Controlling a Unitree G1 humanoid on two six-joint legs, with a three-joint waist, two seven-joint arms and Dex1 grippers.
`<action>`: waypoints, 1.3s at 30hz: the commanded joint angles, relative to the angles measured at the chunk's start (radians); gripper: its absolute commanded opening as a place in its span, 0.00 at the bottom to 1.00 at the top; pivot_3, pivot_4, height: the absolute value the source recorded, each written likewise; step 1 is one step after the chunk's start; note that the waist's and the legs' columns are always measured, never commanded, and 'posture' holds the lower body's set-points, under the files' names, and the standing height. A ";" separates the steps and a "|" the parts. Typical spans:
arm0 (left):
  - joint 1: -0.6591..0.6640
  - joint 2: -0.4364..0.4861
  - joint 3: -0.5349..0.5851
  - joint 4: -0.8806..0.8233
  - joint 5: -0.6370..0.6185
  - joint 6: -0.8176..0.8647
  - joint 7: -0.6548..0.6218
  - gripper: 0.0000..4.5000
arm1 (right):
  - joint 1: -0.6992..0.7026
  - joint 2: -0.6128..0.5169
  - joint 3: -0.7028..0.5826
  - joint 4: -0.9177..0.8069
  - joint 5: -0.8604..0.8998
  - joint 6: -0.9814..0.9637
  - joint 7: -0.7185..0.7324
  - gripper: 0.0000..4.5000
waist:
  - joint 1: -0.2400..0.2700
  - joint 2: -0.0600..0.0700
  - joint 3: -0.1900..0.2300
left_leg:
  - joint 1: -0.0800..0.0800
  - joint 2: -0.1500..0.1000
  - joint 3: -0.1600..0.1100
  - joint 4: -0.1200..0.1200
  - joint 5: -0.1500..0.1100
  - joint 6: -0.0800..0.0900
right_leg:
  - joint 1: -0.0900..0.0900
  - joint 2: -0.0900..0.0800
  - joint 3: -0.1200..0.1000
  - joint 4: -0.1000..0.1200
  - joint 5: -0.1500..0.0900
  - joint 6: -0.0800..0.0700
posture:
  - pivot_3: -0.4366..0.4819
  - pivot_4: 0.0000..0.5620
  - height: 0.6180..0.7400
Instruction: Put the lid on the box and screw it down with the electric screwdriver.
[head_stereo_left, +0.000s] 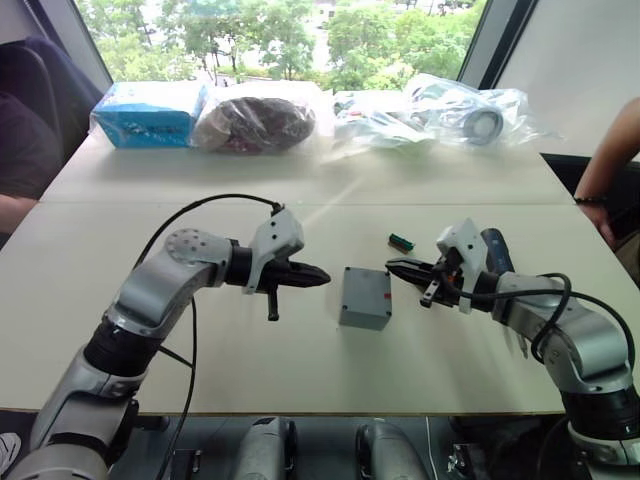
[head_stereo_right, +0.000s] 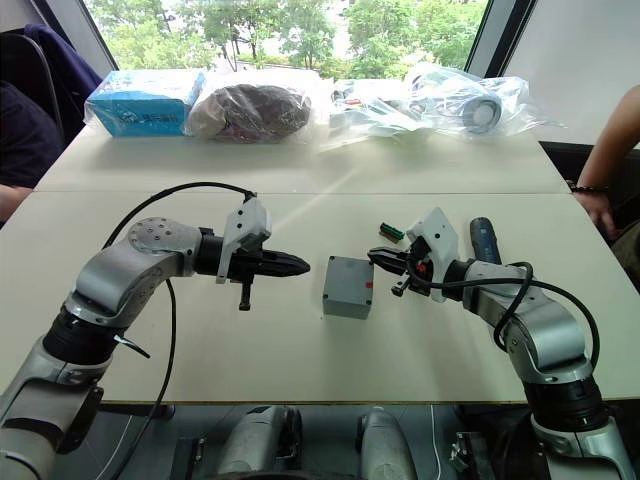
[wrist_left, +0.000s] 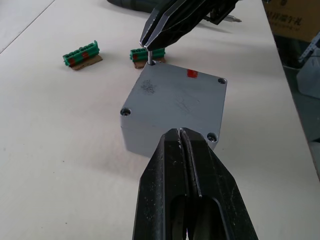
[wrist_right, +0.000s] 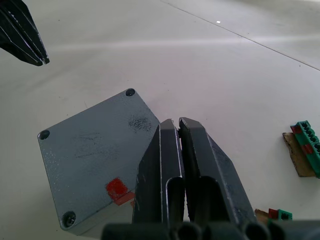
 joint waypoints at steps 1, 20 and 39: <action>0.001 0.003 0.015 -0.014 0.001 -0.015 0.001 0.00 | 0.004 -0.006 -0.006 -0.021 0.000 -0.012 0.004 0.02 | 0.000 0.000 0.000 | 0.000 0.000 0.000 0.000 0.000 0.000 | 0.000 0.000 0.000 0.000 0.000 0.000 | 0.48 0.27 1.00; -0.003 0.001 0.017 -0.012 -0.001 -0.019 0.000 0.00 | 0.030 -0.002 0.011 -0.001 -0.033 -0.044 0.009 0.07 | 0.000 0.000 0.000 | 0.000 0.000 0.000 0.000 0.000 0.000 | 0.000 0.000 0.000 0.000 0.000 0.000 | 0.48 0.27 1.00; -0.011 -0.059 0.030 -0.113 -0.058 0.012 0.042 0.00 | -0.129 -0.218 -0.227 0.087 0.095 0.256 -0.011 1.00 | 0.000 0.000 0.000 | 0.000 0.000 0.000 0.000 0.000 0.000 | 0.000 0.000 0.000 0.000 0.000 0.000 | 0.48 0.27 1.00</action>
